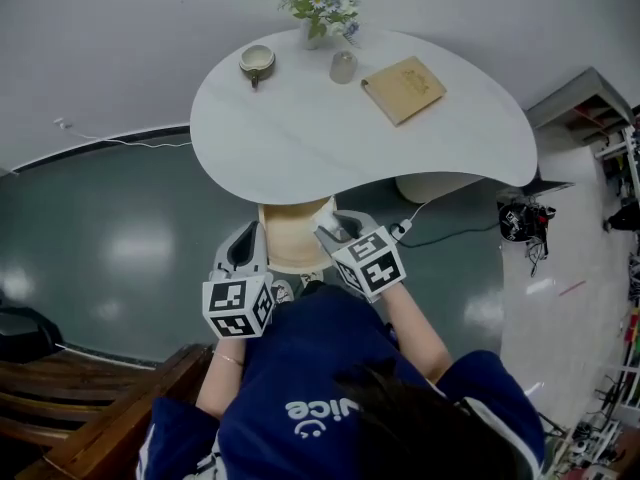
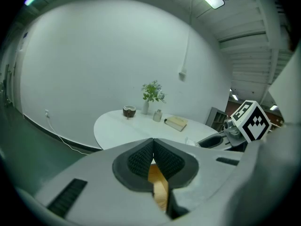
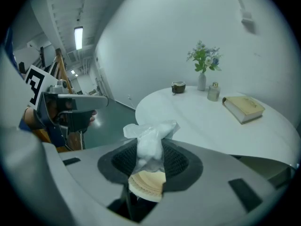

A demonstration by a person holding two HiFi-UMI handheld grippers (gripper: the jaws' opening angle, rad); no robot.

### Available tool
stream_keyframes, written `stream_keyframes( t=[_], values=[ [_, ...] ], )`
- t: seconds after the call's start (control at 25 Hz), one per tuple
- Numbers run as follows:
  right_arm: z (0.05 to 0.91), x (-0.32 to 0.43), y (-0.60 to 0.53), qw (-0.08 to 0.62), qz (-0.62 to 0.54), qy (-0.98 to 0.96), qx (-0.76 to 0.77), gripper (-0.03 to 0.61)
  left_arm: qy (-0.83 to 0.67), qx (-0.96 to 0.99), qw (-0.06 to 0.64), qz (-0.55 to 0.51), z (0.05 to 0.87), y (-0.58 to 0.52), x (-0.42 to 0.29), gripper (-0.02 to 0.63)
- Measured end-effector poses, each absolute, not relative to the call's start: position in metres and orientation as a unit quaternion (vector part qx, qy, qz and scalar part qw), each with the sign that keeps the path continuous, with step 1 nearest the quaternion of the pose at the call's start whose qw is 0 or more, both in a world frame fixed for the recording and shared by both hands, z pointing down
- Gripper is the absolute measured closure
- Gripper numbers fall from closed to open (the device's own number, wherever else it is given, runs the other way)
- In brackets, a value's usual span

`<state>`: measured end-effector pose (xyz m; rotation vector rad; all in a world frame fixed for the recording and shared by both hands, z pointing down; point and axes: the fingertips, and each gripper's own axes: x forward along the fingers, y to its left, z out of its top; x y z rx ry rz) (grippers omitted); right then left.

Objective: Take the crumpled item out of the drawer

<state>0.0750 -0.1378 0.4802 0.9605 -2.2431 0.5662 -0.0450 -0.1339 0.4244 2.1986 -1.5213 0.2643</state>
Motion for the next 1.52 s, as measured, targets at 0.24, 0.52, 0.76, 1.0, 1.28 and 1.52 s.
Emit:
stream_keyframes(
  t=[0.24, 0.52, 0.76, 1.0, 1.28, 1.52],
  values=[
    [0.439, 0.082, -0.147, 0.256, 0.174, -0.856, 0.415, 0.431, -0.560, 0.802, 0.197, 0.064, 0.395, -0.143, -0.045, 0.610],
    [0.385, 0.093, -0.155, 0.183, 0.125, -0.851, 0.475, 0.430, -0.555, 0.818, 0.146, 0.045, 0.358, -0.148, -0.047, 0.610],
    [0.339, 0.097, -0.157, 0.119, 0.072, -0.849, 0.510, 0.430, -0.556, 0.821, 0.125, 0.025, 0.337, -0.148, -0.051, 0.610],
    [0.303, 0.100, -0.156, 0.064, 0.034, -0.843, 0.532, 0.430, -0.564, 0.819, 0.101, 0.005, 0.317, -0.146, -0.057, 0.611],
    [0.282, 0.100, -0.156, 0.038, 0.002, -0.840, 0.541, 0.433, -0.563, 0.823, 0.074, -0.010, 0.299, -0.150, -0.057, 0.610],
    [0.281, 0.099, -0.155, 0.037, -0.010, -0.839, 0.543, 0.434, -0.547, 0.835, 0.054, -0.027, 0.287, -0.149, -0.051, 0.610]
  ],
)
